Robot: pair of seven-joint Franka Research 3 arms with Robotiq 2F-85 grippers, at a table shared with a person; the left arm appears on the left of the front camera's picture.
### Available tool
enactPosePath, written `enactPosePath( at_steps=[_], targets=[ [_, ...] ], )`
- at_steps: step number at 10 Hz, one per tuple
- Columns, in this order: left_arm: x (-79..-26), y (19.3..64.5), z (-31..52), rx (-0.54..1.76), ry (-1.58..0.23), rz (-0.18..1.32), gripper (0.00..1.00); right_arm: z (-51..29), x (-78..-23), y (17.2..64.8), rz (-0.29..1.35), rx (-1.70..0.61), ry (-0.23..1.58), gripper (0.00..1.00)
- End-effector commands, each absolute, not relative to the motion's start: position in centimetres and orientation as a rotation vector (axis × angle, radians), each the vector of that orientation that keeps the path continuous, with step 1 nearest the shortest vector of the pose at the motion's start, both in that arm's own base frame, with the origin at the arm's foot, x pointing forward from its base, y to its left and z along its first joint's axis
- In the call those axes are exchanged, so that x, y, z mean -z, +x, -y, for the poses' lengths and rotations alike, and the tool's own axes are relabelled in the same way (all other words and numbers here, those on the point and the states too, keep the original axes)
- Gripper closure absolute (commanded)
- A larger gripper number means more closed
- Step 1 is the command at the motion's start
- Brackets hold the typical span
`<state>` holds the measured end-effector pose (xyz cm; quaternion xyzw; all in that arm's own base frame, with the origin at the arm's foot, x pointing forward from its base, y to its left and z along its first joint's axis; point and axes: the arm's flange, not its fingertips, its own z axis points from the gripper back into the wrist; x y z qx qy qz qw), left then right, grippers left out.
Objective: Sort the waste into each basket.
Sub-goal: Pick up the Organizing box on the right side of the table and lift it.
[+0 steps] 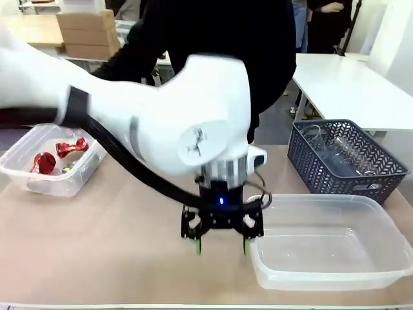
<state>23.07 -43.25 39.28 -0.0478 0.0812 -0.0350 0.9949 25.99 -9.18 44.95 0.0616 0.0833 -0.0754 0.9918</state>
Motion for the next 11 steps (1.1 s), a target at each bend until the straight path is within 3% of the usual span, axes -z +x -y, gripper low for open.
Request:
enactPosePath(
  at_steps=[1, 2, 4, 9, 11],
  targets=[
    [-37.4, 24.3, 45.6, 0.033, -0.047, -0.237, 0.00, 7.7, -42.3, 22.5, -0.085, 0.184, 0.102, 0.00],
    [-39.3, 23.1, 43.2, 0.070, -0.096, -0.163, 0.00, 9.2, -45.0, 26.0, -0.167, 0.151, 0.124, 0.00],
    [-36.8, 23.1, 44.1, 0.049, -0.071, -0.208, 0.00, 8.6, -45.7, 26.0, -0.157, 0.128, 0.085, 0.00],
    [-41.0, 24.6, 42.7, 0.054, -0.164, -0.155, 0.00, 6.2, -43.9, 26.9, -0.151, 0.125, 0.166, 0.00],
    [-41.2, 24.8, 43.4, 0.016, -0.282, -0.115, 0.00, 4.7, -41.7, 27.9, -0.207, 0.115, 0.207, 0.00]
  ],
)
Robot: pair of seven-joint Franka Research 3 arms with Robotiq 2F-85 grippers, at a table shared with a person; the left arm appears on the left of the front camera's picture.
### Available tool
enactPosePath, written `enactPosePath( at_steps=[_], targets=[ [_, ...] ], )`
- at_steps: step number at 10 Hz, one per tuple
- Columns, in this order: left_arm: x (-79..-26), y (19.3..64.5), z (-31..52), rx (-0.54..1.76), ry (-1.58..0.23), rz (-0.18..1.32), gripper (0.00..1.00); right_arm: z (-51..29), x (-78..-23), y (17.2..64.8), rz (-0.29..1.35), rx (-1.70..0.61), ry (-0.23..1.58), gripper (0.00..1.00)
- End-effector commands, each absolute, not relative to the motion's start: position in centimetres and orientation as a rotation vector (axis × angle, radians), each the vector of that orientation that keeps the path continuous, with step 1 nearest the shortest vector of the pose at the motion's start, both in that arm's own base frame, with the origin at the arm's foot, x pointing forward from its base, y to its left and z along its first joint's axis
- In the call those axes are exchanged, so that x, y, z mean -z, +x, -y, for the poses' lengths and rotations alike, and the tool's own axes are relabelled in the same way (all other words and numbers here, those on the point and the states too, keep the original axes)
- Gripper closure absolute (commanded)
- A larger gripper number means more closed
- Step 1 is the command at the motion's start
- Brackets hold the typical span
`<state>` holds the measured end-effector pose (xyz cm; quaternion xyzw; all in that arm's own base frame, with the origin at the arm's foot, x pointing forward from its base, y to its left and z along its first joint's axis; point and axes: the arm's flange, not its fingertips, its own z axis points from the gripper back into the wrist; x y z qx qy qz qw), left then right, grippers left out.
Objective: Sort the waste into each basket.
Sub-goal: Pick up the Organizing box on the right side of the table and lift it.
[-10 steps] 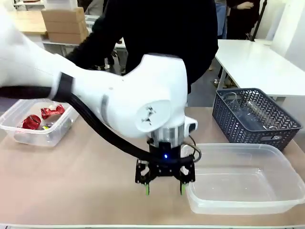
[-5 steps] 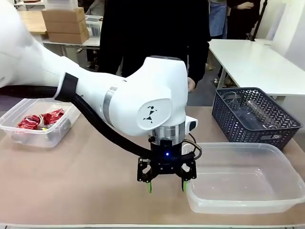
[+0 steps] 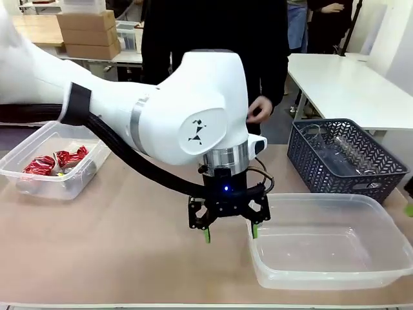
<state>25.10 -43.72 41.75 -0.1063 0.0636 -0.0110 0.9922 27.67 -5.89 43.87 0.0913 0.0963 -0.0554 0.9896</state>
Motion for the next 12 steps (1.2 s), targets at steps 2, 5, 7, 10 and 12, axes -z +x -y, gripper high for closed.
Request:
enactPosePath(
  at_steps=[2, 5, 7, 10, 12],
  targets=[
    [-39.6, 25.1, 45.9, -0.001, -0.337, -0.108, 0.00, 3.6, -39.1, 28.0, -0.268, 0.107, 0.184, 0.00],
    [-37.6, 25.3, 48.6, -0.020, -0.298, -0.056, 0.00, 3.2, -36.0, 27.2, -0.364, 0.090, 0.079, 0.00],
    [-36.3, 25.0, 49.5, -0.021, -0.293, -0.054, 0.00, 3.3, -33.8, 26.8, -0.377, 0.122, 0.057, 0.00],
    [-35.5, 25.0, 50.1, -0.009, -0.259, -0.057, 0.00, 3.2, -32.3, 26.2, -0.365, 0.131, 0.068, 0.00],
    [-35.4, 25.0, 50.1, -0.011, -0.258, -0.058, 0.00, 2.6, -31.5, 25.6, -0.373, 0.115, 0.084, 0.00]
  ],
)
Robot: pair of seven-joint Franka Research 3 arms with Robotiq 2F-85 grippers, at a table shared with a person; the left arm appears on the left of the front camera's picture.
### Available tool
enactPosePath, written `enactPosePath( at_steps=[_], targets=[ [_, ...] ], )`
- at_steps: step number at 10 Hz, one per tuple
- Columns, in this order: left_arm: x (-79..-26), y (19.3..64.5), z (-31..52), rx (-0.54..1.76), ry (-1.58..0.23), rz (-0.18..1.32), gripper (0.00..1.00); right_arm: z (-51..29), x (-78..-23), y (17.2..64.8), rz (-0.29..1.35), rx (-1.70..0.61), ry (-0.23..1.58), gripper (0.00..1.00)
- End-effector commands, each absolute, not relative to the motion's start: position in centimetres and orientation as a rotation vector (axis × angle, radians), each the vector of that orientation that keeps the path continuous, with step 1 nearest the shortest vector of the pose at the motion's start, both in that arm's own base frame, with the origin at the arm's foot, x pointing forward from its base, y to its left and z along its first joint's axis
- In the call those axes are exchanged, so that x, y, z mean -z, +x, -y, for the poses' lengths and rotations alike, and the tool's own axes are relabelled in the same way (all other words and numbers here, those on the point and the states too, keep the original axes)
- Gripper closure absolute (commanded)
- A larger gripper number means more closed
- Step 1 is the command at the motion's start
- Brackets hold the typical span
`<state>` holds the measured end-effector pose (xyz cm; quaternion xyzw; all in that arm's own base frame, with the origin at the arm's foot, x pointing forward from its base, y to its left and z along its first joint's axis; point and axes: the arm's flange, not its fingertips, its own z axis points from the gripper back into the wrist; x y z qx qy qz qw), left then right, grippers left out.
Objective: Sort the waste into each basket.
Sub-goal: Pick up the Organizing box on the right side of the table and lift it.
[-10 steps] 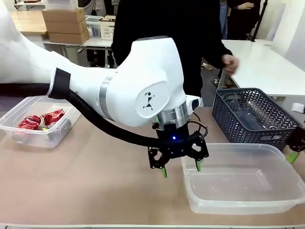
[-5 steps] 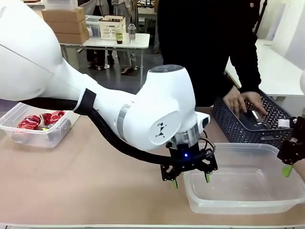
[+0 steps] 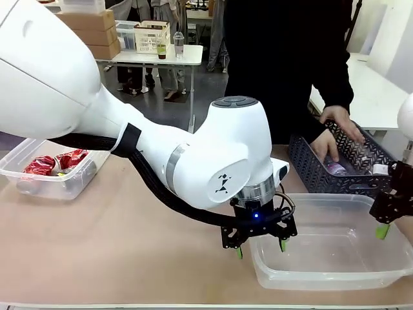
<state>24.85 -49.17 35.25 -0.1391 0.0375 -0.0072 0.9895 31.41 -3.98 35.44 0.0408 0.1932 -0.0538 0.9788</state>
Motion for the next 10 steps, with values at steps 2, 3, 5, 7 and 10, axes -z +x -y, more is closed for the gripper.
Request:
enactPosePath(
  at_steps=[2, 3, 5, 7, 10],
  targets=[
    [-35.4, 25.2, 50.0, -0.014, -0.269, -0.045, 0.48, 2.2, -31.7, 25.4, -0.321, 0.107, 0.105, 0.50],
    [-35.5, 25.3, 49.9, -0.012, -0.270, -0.037, 0.60, 1.9, -31.9, 25.2, -0.297, 0.114, 0.096, 0.50],
    [-35.8, 26.0, 49.3, -0.016, -0.265, -0.004, 1.00, 1.5, -32.0, 24.8, -0.267, 0.088, 0.113, 0.56],
    [-35.8, 26.5, 48.7, -0.029, -0.228, 0.037, 0.86, 1.5, -31.9, 24.8, -0.256, 0.092, 0.118, 1.00],
    [-35.5, 26.2, 48.4, 0.000, -0.200, 0.036, 1.00, 1.6, -31.8, 24.9, -0.236, 0.110, 0.113, 1.00]
  ],
)
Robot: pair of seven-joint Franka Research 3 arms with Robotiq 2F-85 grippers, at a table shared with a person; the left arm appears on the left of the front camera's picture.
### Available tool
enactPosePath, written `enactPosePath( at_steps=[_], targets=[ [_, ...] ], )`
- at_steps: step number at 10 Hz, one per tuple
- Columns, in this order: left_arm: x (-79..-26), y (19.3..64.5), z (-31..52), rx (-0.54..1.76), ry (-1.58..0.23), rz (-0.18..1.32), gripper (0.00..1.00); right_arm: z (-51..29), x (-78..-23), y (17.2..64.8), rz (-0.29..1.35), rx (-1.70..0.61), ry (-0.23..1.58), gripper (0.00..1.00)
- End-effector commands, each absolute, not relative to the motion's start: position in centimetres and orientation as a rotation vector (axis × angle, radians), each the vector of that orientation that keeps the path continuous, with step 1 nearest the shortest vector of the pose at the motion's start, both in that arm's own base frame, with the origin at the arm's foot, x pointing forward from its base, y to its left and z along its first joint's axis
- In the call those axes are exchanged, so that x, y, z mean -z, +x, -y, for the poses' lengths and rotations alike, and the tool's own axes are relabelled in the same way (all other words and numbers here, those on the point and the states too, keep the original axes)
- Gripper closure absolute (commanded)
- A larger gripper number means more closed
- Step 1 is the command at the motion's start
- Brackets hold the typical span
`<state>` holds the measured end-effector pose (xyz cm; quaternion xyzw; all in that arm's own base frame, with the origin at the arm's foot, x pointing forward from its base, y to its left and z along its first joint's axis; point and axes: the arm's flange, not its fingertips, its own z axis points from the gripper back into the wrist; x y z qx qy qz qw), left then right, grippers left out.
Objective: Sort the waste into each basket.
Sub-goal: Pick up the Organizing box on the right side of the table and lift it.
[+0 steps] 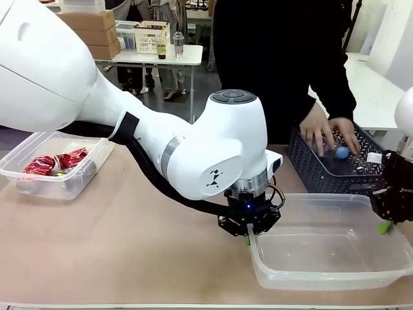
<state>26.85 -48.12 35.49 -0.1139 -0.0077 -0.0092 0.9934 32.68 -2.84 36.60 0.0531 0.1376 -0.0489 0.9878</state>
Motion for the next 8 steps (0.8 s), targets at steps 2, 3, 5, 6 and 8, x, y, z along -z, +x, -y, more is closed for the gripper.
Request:
enactPosePath(
  at_steps=[2, 3, 5, 6, 8],
  targets=[
    [-35.8, 26.1, 48.3, 0.009, -0.203, 0.040, 1.00, 1.9, -32.3, 25.0, -0.216, 0.121, 0.104, 1.00],
    [-35.9, 26.1, 48.1, 0.012, -0.205, 0.042, 1.00, 2.0, -32.9, 25.1, -0.212, 0.134, 0.108, 1.00],
    [-37.4, 26.5, 46.4, 0.028, -0.204, 0.041, 1.00, 1.5, -35.7, 25.6, -0.228, 0.158, 0.104, 1.00],
    [-39.0, 27.1, 44.7, 0.025, -0.196, 0.045, 1.00, 0.3, -37.9, 25.8, -0.239, 0.154, 0.103, 1.00],
    [-43.6, 29.3, 39.4, -0.005, -0.196, 0.024, 1.00, -3.9, -43.1, 25.8, -0.259, 0.066, 0.122, 1.00]
  ],
)
